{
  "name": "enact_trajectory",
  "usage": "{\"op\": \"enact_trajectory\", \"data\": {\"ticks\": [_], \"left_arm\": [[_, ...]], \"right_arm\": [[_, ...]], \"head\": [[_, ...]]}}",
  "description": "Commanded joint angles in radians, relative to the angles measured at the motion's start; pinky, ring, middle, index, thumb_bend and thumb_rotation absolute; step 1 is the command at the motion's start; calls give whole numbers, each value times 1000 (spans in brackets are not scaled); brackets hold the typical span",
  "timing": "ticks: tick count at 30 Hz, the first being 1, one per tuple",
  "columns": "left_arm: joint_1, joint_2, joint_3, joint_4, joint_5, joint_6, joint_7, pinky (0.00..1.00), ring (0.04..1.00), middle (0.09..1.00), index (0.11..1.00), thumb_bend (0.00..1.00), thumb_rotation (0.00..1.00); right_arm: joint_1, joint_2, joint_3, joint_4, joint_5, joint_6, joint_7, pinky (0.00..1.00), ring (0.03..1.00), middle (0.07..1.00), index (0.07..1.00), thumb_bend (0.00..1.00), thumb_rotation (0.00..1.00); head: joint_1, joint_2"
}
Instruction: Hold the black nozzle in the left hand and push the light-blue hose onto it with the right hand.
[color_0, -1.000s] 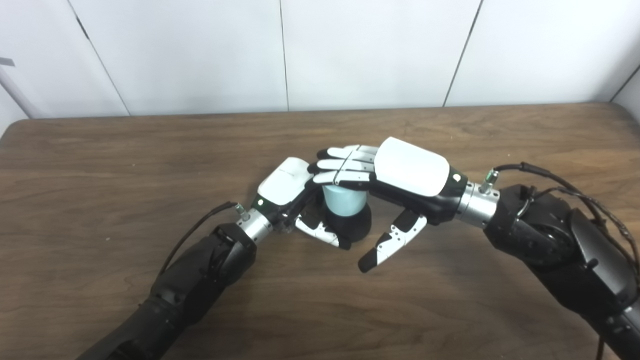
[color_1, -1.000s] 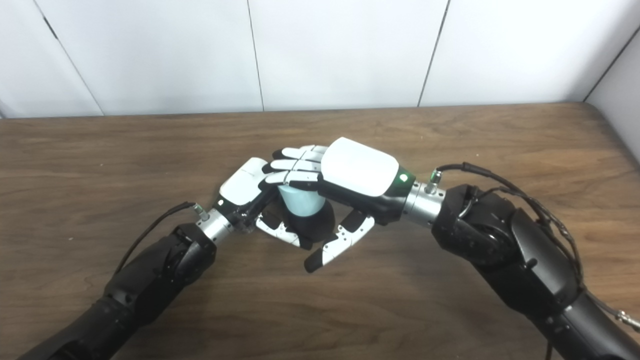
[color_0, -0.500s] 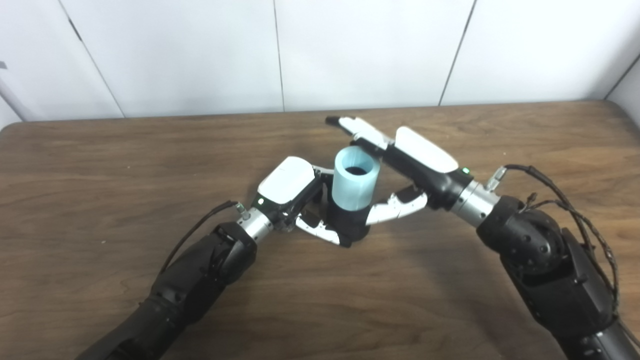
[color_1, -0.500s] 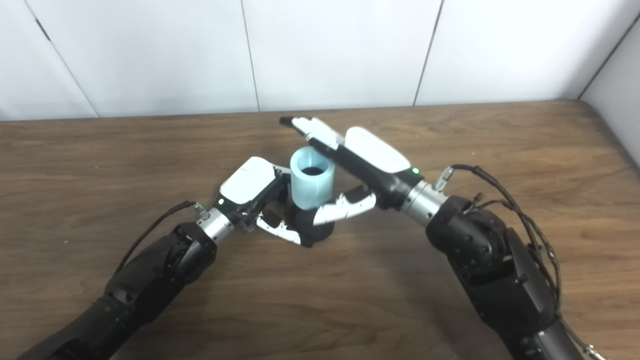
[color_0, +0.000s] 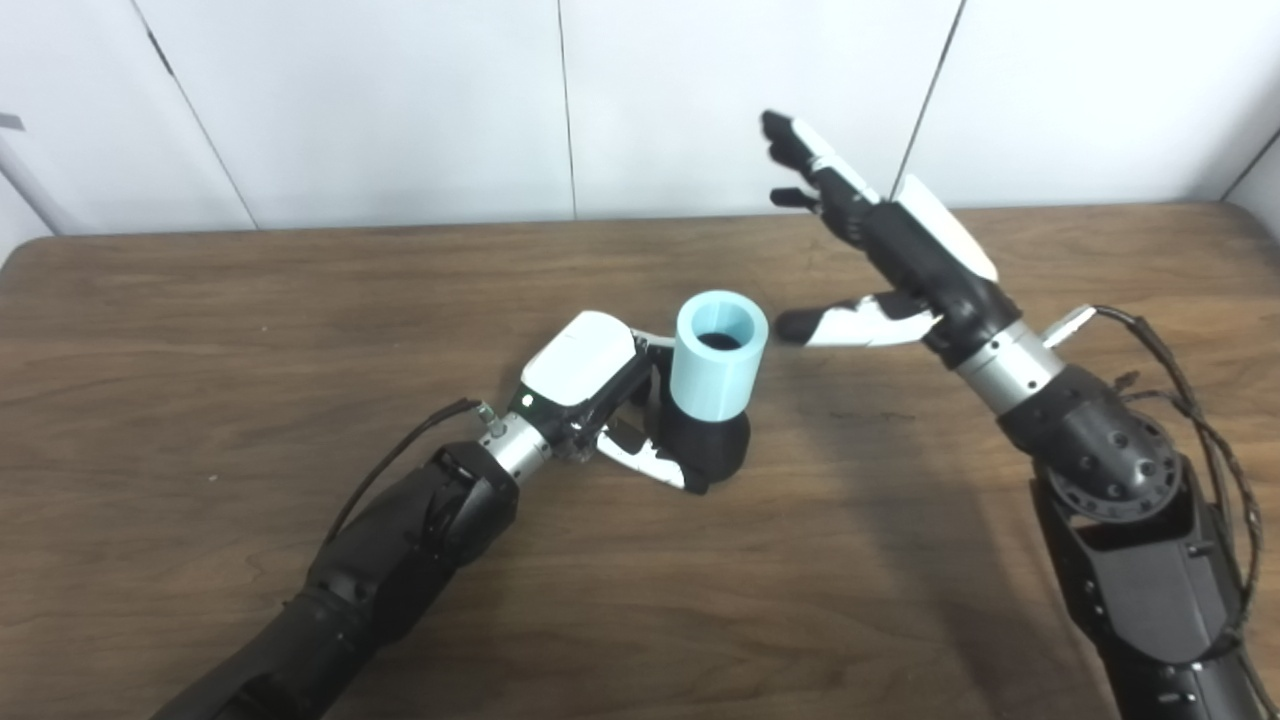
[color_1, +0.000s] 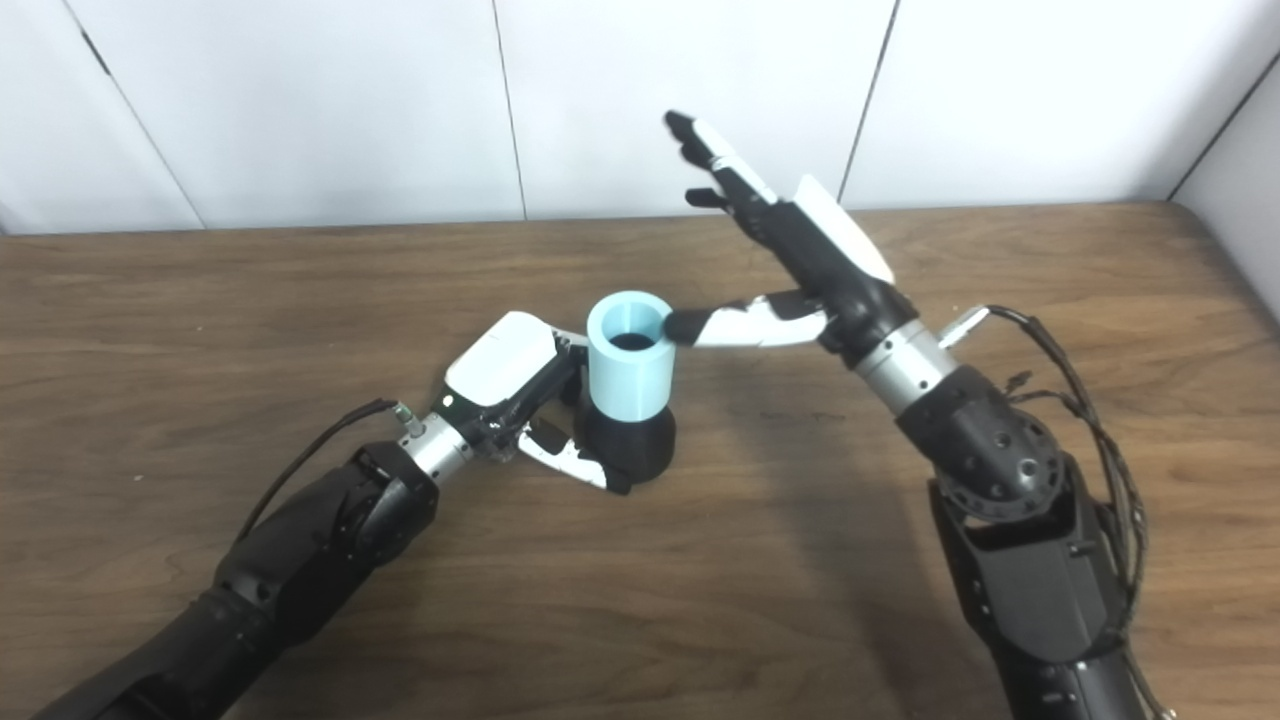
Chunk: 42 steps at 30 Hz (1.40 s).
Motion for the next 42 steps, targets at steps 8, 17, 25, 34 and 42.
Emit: {"op": "enact_trajectory", "data": {"ticks": [8, 17, 25, 34, 42], "left_arm": [[87, 15, -53, 75, 40, 25, -127, 336, 397, 439, 516, 519, 0], [89, 18, -43, 61, 42, 35, -126, 314, 388, 429, 516, 519, 0], [97, 31, -16, -21, 32, 213, -272, 428, 508, 467, 520, 520, 0], [131, 89, 60, -231, 32, 482, -458, 883, 992, 994, 995, 973, 357], [168, 133, 185, -293, 6, 508, -460, 897, 1000, 997, 993, 926, 335]], "right_arm": [[32, 154, -87, -89, 252, 390, -176, 447, 593, 737, 814, 464, 255], [80, 78, 1, 16, 750, 396, -478, 358, 457, 572, 642, 654, 84], [100, 121, -12, 35, 747, 394, -496, 351, 477, 625, 678, 715, 167], [123, 191, -70, 51, 733, 380, -488, 319, 456, 637, 674, 680, 190], [126, 232, -100, 67, 669, 360, -469, 320, 431, 617, 652, 752, 121]], "head": [[-1, -8], [6, -8], [16, -11], [14, -9], [22, -7]]}}
